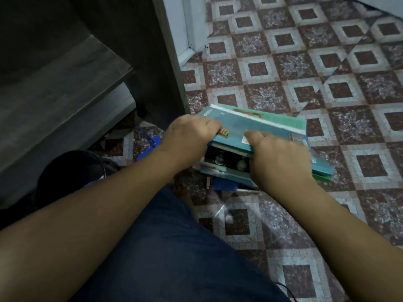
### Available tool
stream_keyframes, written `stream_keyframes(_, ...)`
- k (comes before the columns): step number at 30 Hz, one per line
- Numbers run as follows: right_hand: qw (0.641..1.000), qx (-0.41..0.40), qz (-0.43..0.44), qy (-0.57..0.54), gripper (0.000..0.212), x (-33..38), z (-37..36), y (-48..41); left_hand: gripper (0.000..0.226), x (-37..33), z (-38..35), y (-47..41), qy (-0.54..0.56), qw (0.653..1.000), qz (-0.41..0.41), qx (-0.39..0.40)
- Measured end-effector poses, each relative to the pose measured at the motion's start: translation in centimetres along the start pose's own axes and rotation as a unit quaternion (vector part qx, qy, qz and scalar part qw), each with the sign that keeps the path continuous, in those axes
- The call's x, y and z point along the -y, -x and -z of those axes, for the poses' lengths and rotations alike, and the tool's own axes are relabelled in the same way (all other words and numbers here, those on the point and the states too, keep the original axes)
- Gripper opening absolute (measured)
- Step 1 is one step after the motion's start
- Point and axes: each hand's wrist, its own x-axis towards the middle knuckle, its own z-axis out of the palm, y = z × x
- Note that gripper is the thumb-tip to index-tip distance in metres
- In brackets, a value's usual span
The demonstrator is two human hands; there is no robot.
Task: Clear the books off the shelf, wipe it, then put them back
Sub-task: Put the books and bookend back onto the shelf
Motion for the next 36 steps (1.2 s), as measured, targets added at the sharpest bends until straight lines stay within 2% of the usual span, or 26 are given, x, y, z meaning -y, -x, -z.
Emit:
stream_keyframes(3,0.999,-0.036,0.025,-0.004,0.036,1.9,5.1,0.5,0.038,2.2,6.1,1.0,-0.007,0.999,-0.004,0.033)
stream_keyframes(6,0.995,-0.059,0.073,-0.037,0.029,4.9,9.0,0.8,0.031,4.5,11.7,3.9,-0.022,0.995,0.035,0.088)
stream_keyframes(11,0.978,-0.037,0.193,-0.069,0.035,12.3,11.4,-1.1,0.036,8.3,16.5,13.0,-0.054,0.98,0.173,0.084)
stream_keyframes(14,0.959,-0.085,0.259,-0.072,0.035,18.4,12.0,-3.6,0.038,10.9,17.5,18.7,-0.093,0.955,0.277,0.046)
stream_keyframes(18,0.911,-0.236,0.334,-0.051,0.026,27.8,12.4,-6.6,0.049,13.9,18.2,25.8,-0.151,0.898,0.407,-0.075)
stream_keyframes(21,0.848,-0.346,0.38,-0.128,0.027,34.6,11.7,-8.4,0.057,16.4,17.9,30.1,-0.22,0.852,0.444,-0.17)
stream_keyframes(24,0.805,-0.379,0.419,-0.181,0.036,40.2,10.0,-9.4,0.055,19.0,15.7,33.7,-0.263,0.817,0.477,-0.187)
stream_keyframes(26,0.805,-0.362,0.437,-0.174,0.041,42.8,7.7,-9.9,0.052,20.6,13.1,35.7,-0.26,0.805,0.504,-0.176)
stream_keyframes(29,0.83,-0.28,0.467,-0.121,0.043,45.1,3.8,-10.4,0.047,22.0,8.7,37.9,-0.2,0.818,0.527,-0.111)
stream_keyframes(32,0.861,-0.103,0.491,-0.078,0.053,45.3,0.8,-11.2,0.065,22.8,5.7,39.2,-0.133,0.831,0.541,-0.016)
stream_keyframes(36,0.85,-0.031,0.524,-0.04,0.079,45.4,1.7,-13.4,0.081,24.2,6.4,39.3,-0.06,0.828,0.558,0.0)
